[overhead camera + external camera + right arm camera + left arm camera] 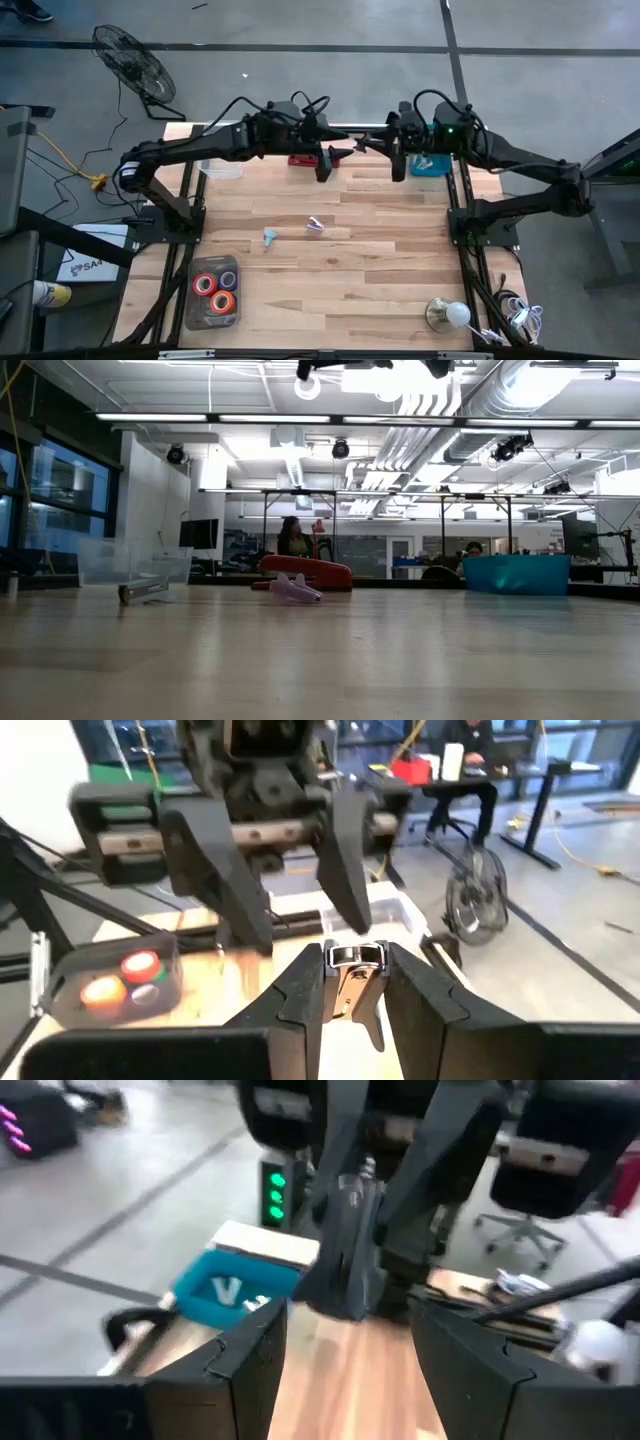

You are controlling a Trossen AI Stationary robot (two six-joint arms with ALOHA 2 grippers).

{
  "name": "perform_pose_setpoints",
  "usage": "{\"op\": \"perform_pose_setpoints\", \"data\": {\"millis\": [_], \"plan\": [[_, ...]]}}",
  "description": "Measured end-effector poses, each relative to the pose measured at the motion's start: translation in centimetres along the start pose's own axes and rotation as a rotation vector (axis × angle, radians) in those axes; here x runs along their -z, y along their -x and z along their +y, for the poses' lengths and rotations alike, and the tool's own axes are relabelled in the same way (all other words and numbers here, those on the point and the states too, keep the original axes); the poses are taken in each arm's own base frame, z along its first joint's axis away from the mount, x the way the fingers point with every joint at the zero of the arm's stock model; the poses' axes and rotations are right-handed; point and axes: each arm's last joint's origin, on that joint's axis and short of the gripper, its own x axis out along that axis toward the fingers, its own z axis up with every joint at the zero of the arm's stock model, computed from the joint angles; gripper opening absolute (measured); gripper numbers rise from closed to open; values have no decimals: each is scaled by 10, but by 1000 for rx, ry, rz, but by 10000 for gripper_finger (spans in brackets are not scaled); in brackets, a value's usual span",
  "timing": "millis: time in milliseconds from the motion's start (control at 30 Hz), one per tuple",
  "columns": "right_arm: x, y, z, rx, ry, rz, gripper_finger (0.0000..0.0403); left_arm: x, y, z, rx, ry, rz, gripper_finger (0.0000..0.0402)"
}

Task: Pick and place Stapler, Stapler remover, tape
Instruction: Put the black staple remover into the blue bin

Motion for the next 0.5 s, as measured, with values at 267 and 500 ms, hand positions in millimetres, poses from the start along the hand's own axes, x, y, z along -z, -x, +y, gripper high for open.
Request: {"op": "perform_pose_setpoints", "data": {"millis": [267,500], "plan": [[6,12,-5,54,-38,86,75,4,4,7,-100,-21,58,210],[19,19,-7,149,-88,223,75,2,22,18,-260,-25,106,211]]}}
